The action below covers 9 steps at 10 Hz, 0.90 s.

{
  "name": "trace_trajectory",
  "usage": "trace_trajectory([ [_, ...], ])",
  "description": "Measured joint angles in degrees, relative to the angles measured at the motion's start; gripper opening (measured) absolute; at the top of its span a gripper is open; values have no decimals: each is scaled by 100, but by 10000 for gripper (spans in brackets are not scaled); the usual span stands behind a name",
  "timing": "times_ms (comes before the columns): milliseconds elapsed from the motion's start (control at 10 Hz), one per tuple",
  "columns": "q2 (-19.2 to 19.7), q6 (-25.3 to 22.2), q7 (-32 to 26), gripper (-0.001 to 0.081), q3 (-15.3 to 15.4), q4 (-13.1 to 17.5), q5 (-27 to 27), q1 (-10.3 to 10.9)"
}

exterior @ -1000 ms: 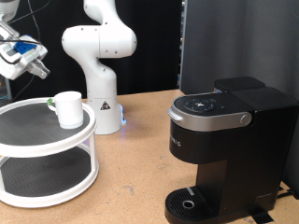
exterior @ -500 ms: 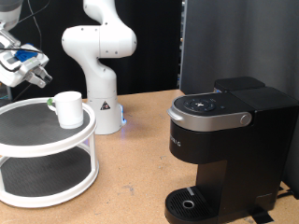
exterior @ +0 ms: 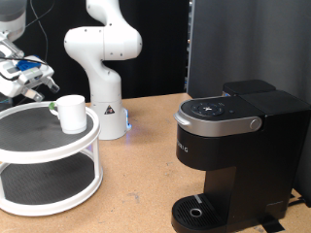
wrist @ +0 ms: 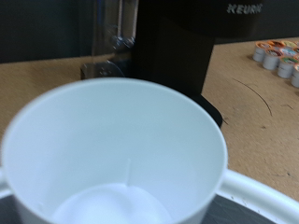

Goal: Make a cup of coffee with the keurig machine

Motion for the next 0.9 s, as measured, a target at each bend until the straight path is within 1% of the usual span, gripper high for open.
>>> trace_trajectory([
  [100, 21, 266, -49, 760, -1, -117, 33, 60],
  [200, 62, 463, -109, 793, -11, -210, 73, 131],
  [300, 128, 577, -189, 793, -42, -265, 114, 209],
  [500, 248, 628, -319, 801, -143, -297, 144, 349],
  [700, 315, 602, -444, 801, -249, -307, 144, 419],
  [900, 321, 560, -567, 801, -359, -319, 135, 443],
])
